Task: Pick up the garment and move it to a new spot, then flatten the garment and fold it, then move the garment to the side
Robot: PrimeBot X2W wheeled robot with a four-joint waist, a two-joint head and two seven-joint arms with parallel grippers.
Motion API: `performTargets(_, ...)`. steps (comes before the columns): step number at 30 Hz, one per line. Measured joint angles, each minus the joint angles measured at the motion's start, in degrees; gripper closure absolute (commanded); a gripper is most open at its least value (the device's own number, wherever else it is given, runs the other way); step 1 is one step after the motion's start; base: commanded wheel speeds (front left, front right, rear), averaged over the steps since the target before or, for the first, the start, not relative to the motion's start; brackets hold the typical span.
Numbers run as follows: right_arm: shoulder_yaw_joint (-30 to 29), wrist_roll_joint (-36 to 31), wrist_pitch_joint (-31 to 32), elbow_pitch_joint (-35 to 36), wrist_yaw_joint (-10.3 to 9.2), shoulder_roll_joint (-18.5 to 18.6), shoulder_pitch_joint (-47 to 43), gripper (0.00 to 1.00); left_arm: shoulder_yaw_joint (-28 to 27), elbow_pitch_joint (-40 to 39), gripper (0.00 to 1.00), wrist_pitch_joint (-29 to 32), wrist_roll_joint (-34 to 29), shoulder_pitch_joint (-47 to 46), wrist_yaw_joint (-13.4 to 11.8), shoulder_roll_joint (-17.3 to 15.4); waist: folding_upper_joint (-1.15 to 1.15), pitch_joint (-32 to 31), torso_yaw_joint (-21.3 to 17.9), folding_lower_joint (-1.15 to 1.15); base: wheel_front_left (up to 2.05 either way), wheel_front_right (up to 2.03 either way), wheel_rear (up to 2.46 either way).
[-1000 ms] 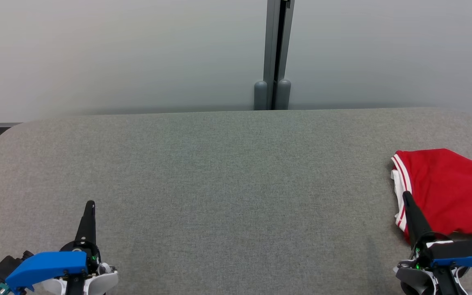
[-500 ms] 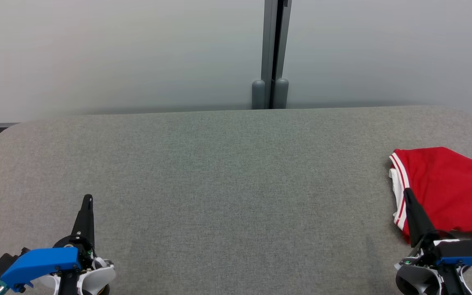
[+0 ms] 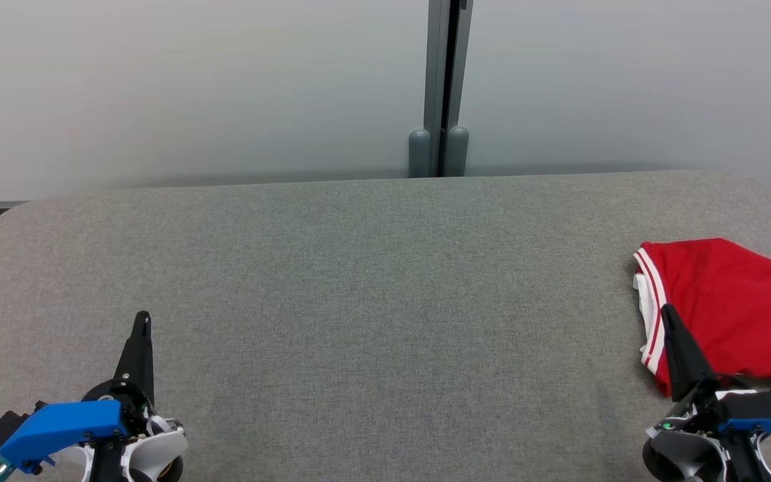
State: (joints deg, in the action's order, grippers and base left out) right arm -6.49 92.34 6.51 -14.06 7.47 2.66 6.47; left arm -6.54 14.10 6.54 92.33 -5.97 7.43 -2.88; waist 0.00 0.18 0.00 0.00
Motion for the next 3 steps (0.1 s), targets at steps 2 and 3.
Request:
performTargets(2,0.0,0.0,0.0,0.0,0.00,0.0,0.0,1.00,0.0,0.0,1.00,0.0,0.0,0.0,0.0,0.0,0.00,0.0,0.0,0.00,0.00,0.00,0.00)
performTargets(3,0.0,0.0,0.0,0.0,0.00,0.0,0.0,1.00,0.0,0.0,1.00,0.0,0.0,0.0,0.0,0.0,0.00,0.0,0.0,0.00,0.00,0.00,0.00)
